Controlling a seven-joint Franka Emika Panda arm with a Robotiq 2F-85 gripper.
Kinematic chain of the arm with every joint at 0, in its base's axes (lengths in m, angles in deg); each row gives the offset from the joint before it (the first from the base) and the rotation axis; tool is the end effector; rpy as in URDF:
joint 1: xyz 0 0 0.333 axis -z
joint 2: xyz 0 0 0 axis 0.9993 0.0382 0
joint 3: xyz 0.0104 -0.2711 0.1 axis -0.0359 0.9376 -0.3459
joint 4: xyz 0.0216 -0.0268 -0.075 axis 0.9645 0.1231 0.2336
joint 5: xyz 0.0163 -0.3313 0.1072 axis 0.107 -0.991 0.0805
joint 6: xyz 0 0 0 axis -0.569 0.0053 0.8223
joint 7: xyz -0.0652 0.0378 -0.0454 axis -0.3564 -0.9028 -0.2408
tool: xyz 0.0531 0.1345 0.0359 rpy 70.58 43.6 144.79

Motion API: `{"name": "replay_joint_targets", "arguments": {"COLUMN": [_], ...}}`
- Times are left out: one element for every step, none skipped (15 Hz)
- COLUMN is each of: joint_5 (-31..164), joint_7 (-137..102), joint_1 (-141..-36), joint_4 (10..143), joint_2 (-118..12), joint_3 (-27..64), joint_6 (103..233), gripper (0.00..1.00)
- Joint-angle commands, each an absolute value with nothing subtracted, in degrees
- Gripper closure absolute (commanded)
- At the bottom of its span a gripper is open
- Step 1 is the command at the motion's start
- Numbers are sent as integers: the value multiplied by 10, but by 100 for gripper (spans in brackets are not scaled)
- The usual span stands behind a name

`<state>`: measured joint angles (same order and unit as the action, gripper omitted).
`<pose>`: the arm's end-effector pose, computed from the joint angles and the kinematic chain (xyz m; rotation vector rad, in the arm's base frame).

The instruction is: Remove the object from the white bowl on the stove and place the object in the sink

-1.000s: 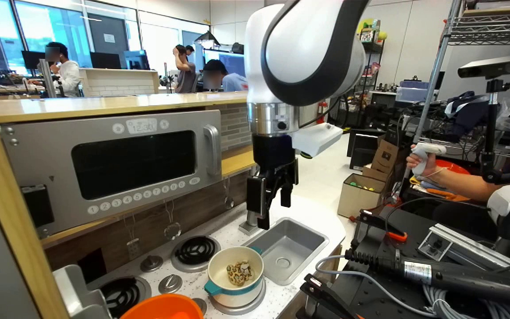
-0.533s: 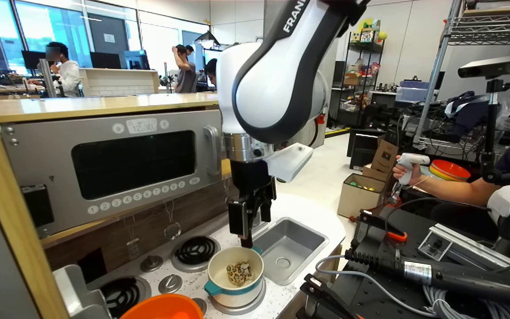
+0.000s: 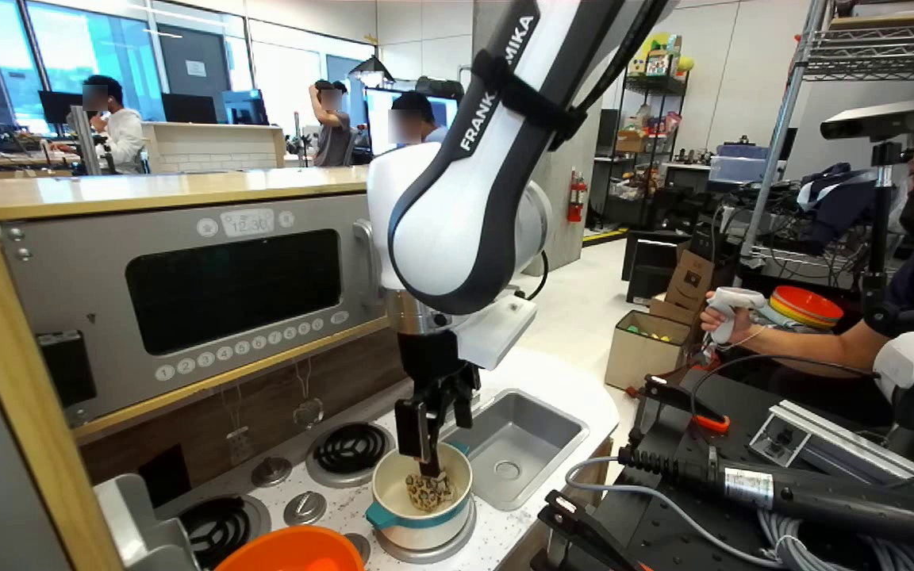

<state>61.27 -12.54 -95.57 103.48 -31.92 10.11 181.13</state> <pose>0.4996 0.1104 0.0692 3.0574 0.5129 -0.2455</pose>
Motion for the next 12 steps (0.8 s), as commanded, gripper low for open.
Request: {"name": "replay_joint_targets", "arguments": {"joint_5": [601, 600, 597, 593, 587, 581, 573, 565, 559, 552, 546, 543], "joint_7": [-127, -128, -131, -133, -135, -138, -141, -147, -149, -154, -159, -161], "joint_1": [-972, -975, -978, -983, -989, -996, -1005, -1015, -1023, -1032, -1041, -1049], "joint_4": [992, 987, 983, 978, 975, 971, 969, 968, 966, 965, 964, 961], "joint_2": [-279, -272, -266, -260, -255, -251, -247, -244, -241, -238, -234, -229], "joint_3": [113, 115, 118, 121, 124, 128, 132, 138, 141, 145, 149, 152], "joint_6": [1814, 1815, 1817, 1819, 1822, 1825, 1829, 1836, 1841, 1847, 1858, 1864], "gripper": [0, 0, 0, 0, 0, 0, 0, 0, 0, 0, 0, 0]}}
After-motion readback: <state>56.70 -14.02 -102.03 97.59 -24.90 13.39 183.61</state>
